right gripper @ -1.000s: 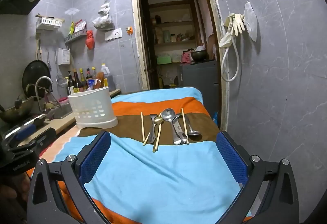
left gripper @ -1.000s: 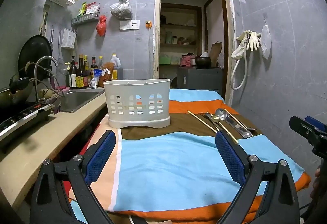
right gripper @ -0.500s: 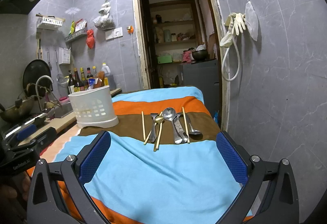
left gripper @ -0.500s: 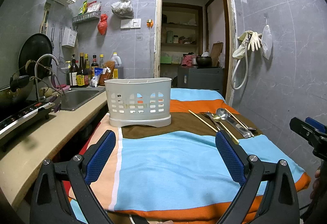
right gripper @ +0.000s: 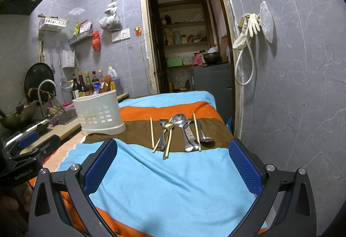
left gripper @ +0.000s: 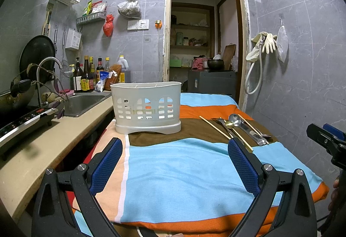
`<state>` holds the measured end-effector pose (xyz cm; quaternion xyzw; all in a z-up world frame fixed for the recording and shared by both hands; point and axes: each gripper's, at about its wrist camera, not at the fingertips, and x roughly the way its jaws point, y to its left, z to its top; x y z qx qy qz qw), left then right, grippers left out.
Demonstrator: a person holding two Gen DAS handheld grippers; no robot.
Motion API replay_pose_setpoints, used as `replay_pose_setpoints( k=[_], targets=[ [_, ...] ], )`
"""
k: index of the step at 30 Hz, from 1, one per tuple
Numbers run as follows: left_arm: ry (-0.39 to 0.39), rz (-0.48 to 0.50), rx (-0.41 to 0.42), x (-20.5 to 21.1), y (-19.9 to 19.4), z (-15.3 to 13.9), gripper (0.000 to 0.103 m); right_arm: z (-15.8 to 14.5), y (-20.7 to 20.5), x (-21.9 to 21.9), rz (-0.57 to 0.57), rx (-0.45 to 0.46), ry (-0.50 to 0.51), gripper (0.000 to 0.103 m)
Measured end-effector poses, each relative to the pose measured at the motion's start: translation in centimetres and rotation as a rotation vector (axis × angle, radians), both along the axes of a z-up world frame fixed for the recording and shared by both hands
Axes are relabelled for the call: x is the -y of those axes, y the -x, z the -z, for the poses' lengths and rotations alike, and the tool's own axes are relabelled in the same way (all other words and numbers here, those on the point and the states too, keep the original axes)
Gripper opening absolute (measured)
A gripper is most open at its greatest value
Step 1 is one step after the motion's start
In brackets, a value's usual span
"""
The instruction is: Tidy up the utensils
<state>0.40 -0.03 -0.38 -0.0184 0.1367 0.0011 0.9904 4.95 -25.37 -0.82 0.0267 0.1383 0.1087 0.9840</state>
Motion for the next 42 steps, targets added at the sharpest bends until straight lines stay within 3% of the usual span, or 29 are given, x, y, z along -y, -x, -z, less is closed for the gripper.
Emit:
replay_pose_setpoints(
  k=[42],
  targets=[
    [-0.006,0.000,-0.007,-0.03,-0.07,0.20,0.096,0.24,-0.04,-0.13,-0.001,-0.006,-0.001,0.103]
  ],
)
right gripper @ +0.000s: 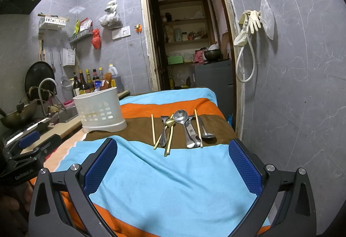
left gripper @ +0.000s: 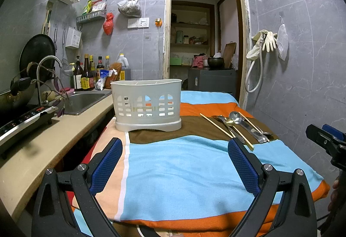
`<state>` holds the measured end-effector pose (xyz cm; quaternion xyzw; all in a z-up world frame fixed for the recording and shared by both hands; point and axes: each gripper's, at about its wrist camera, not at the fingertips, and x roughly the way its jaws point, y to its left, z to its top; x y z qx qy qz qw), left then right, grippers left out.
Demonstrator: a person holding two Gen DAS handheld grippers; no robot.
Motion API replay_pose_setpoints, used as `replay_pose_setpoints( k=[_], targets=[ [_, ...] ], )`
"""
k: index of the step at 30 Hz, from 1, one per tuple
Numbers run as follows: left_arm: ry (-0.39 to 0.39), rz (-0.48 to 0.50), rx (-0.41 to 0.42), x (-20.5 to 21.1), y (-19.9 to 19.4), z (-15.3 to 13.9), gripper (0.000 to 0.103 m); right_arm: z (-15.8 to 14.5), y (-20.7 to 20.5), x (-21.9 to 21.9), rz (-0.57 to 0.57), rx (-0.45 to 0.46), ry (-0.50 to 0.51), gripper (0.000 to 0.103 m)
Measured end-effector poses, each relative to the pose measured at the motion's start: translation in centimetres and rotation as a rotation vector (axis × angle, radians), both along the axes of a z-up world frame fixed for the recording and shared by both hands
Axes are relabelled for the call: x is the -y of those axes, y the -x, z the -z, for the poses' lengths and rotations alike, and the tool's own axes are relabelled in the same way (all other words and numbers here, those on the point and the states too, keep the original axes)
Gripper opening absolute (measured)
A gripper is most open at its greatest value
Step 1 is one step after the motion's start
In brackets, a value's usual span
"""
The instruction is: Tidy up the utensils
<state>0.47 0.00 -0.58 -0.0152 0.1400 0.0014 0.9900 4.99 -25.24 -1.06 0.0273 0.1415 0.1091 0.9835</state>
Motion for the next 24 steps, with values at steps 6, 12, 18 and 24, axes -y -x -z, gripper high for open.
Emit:
replay_pose_setpoints(
  k=[6,12,18,24],
  targets=[
    [0.002,0.000,-0.002,0.0,0.0,0.2,0.096,0.1,0.0,-0.2,0.000,-0.001,0.000,0.103],
    [0.001,0.000,-0.002,-0.1,-0.1,0.1,0.096,0.1,-0.1,-0.1,0.002,0.001,-0.002,0.103],
    [0.025,0.018,-0.007,-0.5,-0.1,0.3,0.096,1.0,0.3,-0.7,0.005,0.007,-0.015,0.103],
    [0.020,0.025,0.006,-0.5,-0.8,-0.5,0.096,0.5,0.3,0.1,0.018,0.078,0.001,0.103]
  ],
)
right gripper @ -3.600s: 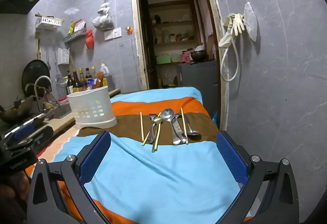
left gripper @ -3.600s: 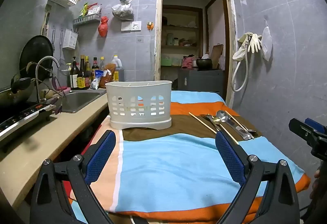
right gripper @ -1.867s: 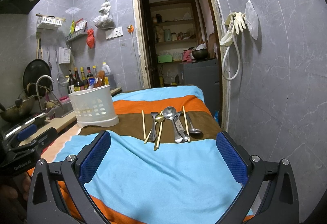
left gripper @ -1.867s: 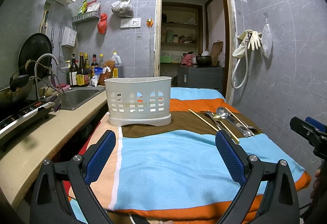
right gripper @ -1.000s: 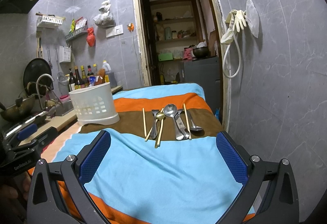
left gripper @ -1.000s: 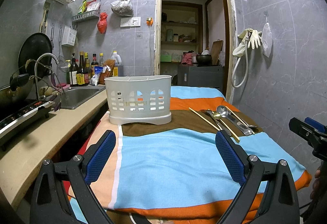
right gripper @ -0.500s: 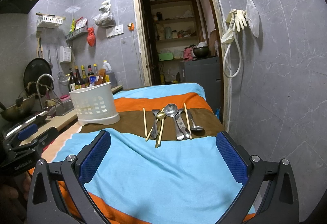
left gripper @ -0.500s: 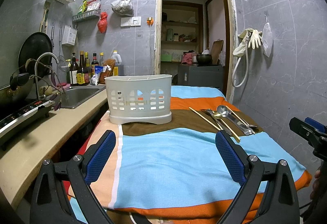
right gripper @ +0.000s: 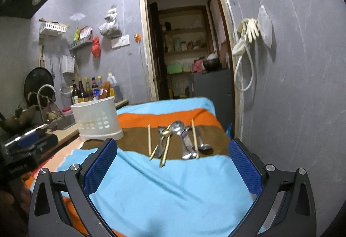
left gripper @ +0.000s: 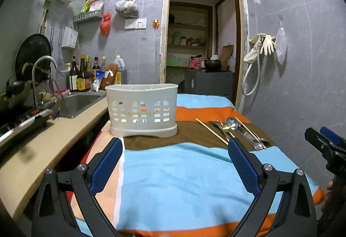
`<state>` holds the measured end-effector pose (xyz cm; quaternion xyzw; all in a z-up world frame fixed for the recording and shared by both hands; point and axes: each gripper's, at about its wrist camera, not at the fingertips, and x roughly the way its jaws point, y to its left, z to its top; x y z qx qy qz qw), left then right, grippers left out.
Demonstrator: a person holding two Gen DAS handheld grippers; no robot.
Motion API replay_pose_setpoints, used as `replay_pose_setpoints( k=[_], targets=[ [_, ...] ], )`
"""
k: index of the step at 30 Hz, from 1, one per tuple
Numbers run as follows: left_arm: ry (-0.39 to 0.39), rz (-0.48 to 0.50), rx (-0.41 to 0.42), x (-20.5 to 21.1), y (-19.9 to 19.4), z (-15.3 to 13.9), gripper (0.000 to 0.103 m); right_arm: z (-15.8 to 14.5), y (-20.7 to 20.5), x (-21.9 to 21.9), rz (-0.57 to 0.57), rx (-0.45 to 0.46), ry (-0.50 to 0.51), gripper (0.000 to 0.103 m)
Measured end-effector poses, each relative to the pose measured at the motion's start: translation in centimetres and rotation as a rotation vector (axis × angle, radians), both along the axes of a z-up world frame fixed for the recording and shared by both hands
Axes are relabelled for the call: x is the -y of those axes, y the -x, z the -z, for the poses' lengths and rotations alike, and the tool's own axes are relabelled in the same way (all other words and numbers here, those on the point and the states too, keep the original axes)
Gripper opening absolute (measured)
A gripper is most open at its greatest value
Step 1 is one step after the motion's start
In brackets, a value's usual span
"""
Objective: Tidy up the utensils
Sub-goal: 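Lower the left gripper onto a wooden chopstick and close on it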
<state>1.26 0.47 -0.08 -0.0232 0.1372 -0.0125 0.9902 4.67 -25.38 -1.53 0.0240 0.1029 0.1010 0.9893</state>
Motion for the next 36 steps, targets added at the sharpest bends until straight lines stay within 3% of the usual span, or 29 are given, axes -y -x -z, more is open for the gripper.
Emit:
replay_pose_setpoints(
  k=[10,18,24,29,32,36],
  targets=[
    [0.037,0.051,-0.059,1.7,-4.7,-3.6,0.096,-1.4,-2.5,1.7,-0.083,0.085,0.073,0.103],
    [0.010,0.114,-0.132,4.1,-10.6,-3.7,0.096,-1.8,-8.4,3.4,-0.073,-0.016,0.167,0.103],
    [0.011,0.163,-0.189,5.0,-16.0,-2.9,0.096,-1.5,-12.8,4.1,-0.063,-0.037,0.157,0.103],
    [0.034,0.204,-0.281,5.3,-19.7,-1.6,0.095,-1.4,-17.4,4.9,-0.076,-0.138,0.120,0.103],
    [0.037,0.211,-0.345,5.5,-21.7,-0.5,0.090,-1.1,-20.0,5.4,-0.095,-0.206,0.093,0.103],
    [0.047,0.210,-0.449,5.4,-24.5,1.1,0.065,-0.4,-22.8,5.4,-0.132,-0.278,0.076,0.097]
  ],
)
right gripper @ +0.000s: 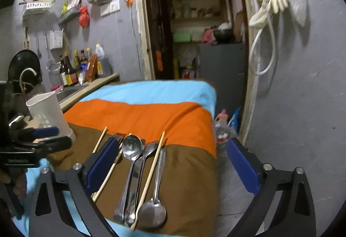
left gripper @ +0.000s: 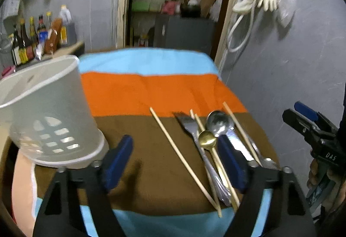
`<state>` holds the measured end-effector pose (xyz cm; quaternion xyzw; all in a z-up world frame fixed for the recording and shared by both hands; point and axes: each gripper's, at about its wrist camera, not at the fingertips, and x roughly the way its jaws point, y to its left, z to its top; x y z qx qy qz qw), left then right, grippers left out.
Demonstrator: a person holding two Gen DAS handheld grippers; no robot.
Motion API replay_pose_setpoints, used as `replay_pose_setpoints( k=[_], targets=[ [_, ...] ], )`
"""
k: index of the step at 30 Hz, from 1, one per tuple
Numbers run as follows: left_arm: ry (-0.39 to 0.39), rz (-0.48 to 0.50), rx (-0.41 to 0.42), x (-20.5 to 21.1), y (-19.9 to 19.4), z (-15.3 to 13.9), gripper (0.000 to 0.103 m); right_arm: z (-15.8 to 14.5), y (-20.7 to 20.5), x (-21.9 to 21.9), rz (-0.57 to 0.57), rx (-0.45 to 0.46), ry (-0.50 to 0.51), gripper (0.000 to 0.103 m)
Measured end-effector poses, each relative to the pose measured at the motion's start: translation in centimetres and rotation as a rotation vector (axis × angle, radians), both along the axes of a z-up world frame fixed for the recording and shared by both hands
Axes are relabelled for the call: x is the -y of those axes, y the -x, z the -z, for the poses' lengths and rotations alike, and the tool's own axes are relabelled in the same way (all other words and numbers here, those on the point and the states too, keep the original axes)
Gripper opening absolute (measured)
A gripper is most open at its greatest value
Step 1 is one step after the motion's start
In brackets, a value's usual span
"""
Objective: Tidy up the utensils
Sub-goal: 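Lower the left gripper onto a wooden chopstick and close on it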
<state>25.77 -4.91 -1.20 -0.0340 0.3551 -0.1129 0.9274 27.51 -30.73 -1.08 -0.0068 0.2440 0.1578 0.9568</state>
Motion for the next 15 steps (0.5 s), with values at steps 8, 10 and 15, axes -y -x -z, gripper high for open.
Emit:
replay_pose_setpoints(
  k=[8,10,15],
  targets=[
    [0.060,0.001,-0.176,-1.2,-3.8,2.5,0.035,1.6,-4.2,-1.9,-0.092,-0.126,0.045,0.065],
    [0.070,0.001,-0.198,-1.5,-4.5,2.6,0.032,1.8,-5.4,-2.1,-0.113,-0.163,0.044,0.058],
    [0.104,-0.017,-0.252,-2.4,-5.8,3.1,0.025,2.7,-8.1,-2.7,-0.146,-0.253,0.045,0.045]
  ],
)
